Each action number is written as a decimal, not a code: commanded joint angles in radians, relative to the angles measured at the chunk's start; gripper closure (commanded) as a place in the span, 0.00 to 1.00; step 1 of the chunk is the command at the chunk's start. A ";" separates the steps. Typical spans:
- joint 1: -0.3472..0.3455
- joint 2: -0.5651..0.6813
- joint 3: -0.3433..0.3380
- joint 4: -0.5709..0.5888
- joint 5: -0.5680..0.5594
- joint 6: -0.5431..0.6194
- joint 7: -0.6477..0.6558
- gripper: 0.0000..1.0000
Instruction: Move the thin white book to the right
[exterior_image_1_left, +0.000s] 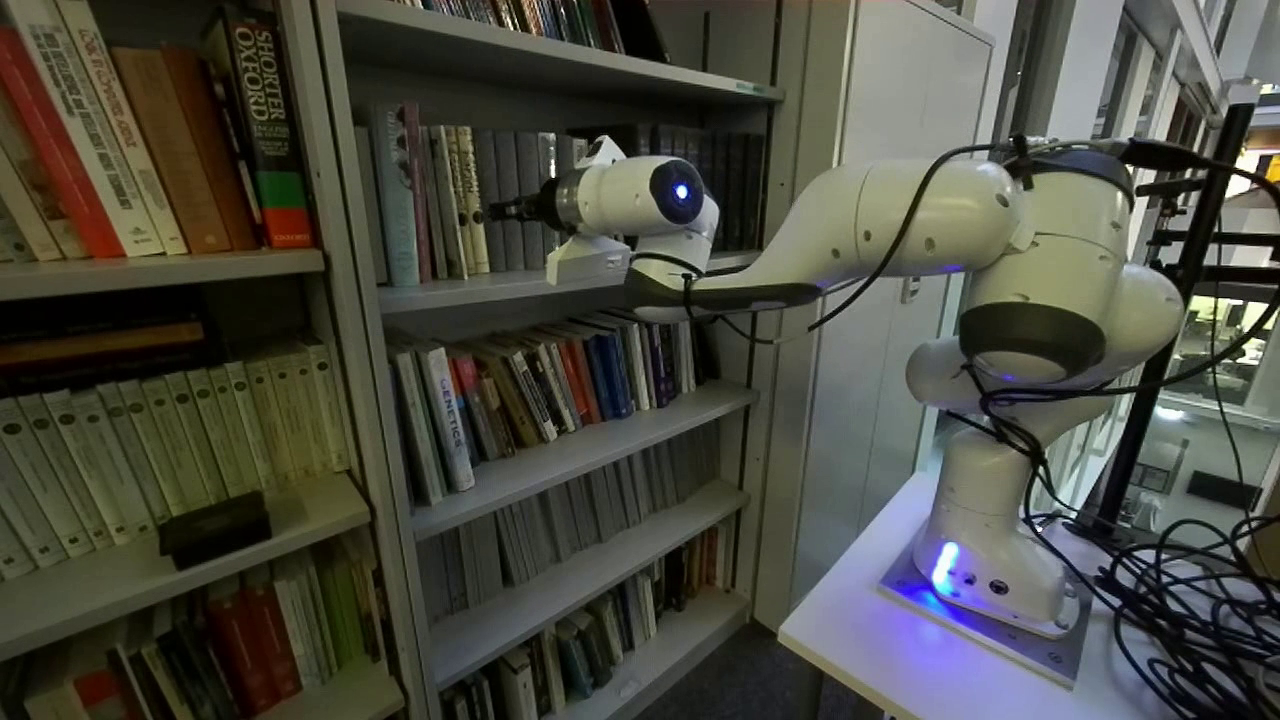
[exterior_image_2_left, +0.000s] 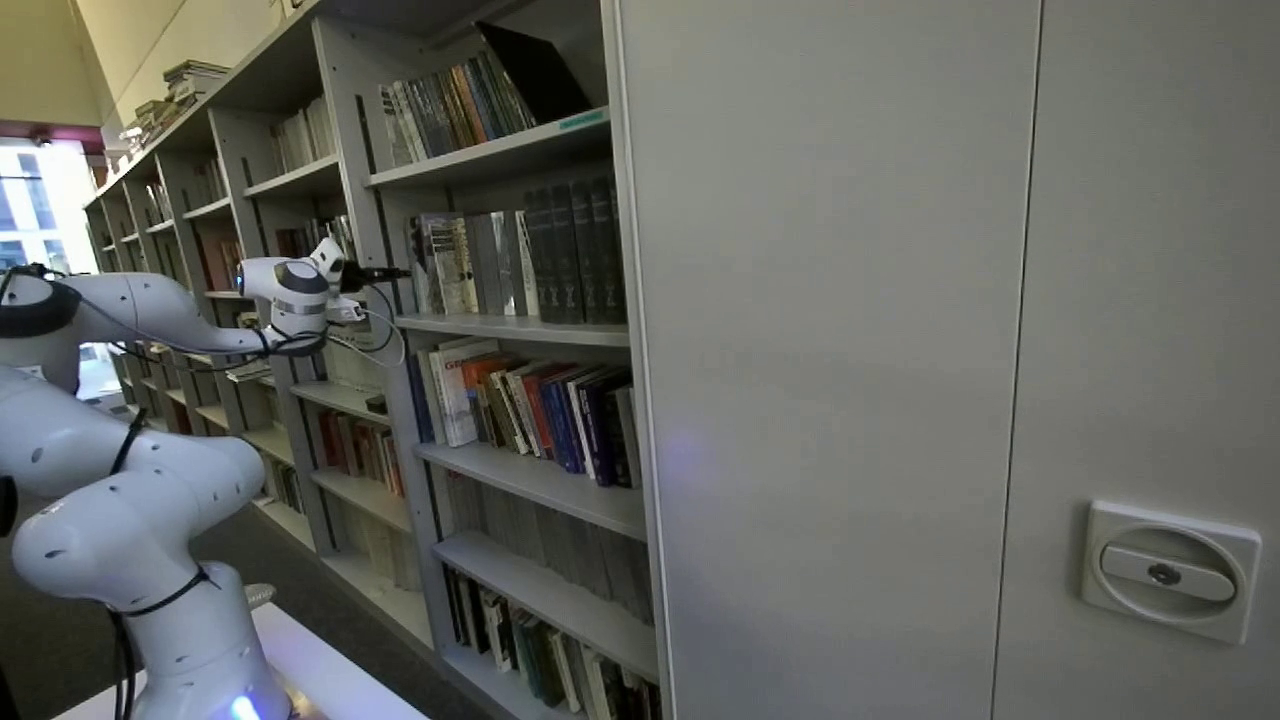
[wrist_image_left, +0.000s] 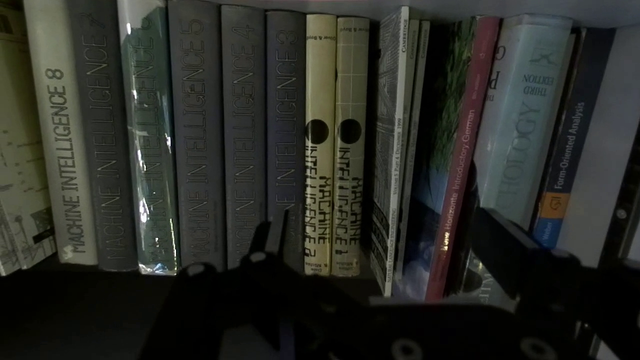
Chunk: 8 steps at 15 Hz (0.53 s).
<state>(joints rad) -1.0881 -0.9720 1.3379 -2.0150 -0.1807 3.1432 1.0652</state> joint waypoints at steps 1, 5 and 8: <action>-0.038 -0.044 0.006 0.026 0.110 0.002 -0.101 0.00; -0.046 -0.073 0.006 0.023 0.192 0.004 -0.170 0.00; -0.046 -0.083 0.005 0.021 0.232 0.004 -0.207 0.00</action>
<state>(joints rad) -1.1075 -1.0304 1.3454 -2.0148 -0.0013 3.1432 0.9162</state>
